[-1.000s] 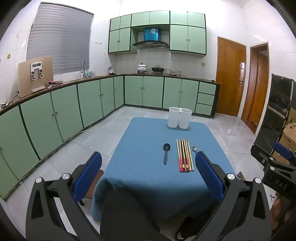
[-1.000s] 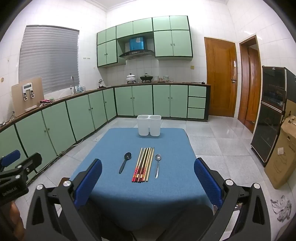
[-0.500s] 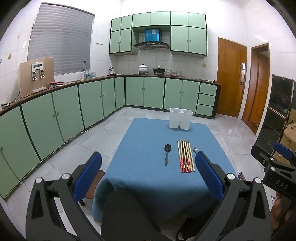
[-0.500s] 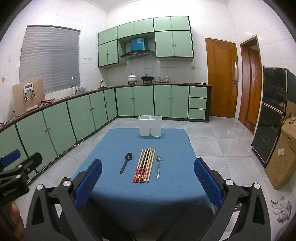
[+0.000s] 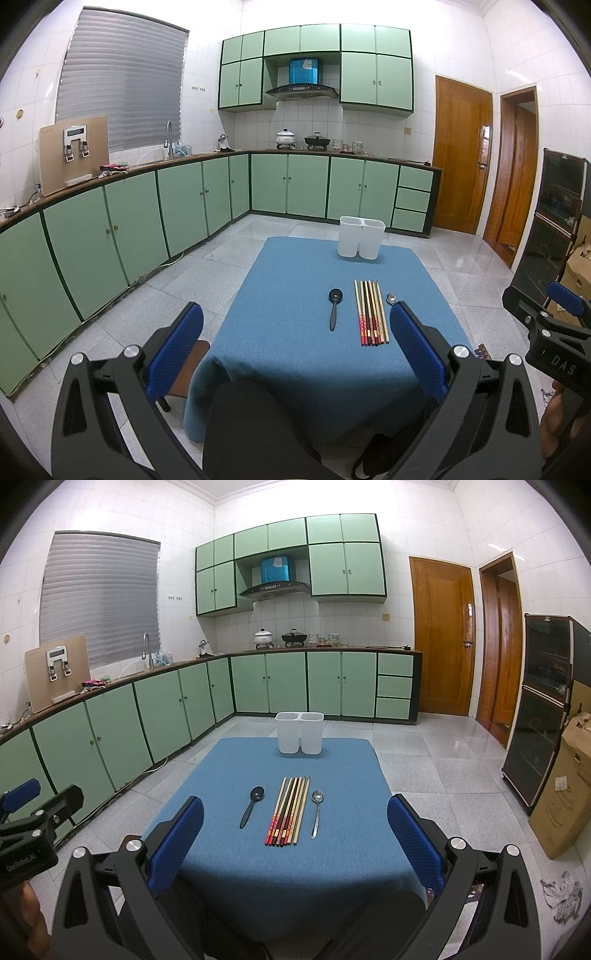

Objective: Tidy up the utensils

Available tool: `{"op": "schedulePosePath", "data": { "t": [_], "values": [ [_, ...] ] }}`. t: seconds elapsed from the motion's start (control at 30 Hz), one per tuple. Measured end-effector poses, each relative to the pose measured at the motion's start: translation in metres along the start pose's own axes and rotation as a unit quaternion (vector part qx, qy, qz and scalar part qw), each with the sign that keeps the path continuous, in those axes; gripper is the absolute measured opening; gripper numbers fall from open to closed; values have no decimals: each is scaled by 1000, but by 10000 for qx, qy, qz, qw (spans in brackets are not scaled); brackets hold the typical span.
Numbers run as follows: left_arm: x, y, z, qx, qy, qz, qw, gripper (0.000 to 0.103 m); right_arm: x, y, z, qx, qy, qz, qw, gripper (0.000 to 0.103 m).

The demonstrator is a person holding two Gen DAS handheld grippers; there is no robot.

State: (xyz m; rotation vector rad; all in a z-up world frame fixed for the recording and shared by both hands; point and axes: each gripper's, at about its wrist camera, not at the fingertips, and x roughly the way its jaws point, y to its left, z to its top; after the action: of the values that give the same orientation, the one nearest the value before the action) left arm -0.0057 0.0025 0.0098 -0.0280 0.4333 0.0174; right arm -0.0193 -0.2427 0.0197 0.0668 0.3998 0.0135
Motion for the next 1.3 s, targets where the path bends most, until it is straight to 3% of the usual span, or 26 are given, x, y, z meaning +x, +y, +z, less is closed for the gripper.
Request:
{"op": "schedulePosePath", "data": {
  "t": [1.3],
  "values": [
    [-1,0,2,17,-15,9,10000,98,0,1,1,16,-2,12,10000,97]
  ]
}}
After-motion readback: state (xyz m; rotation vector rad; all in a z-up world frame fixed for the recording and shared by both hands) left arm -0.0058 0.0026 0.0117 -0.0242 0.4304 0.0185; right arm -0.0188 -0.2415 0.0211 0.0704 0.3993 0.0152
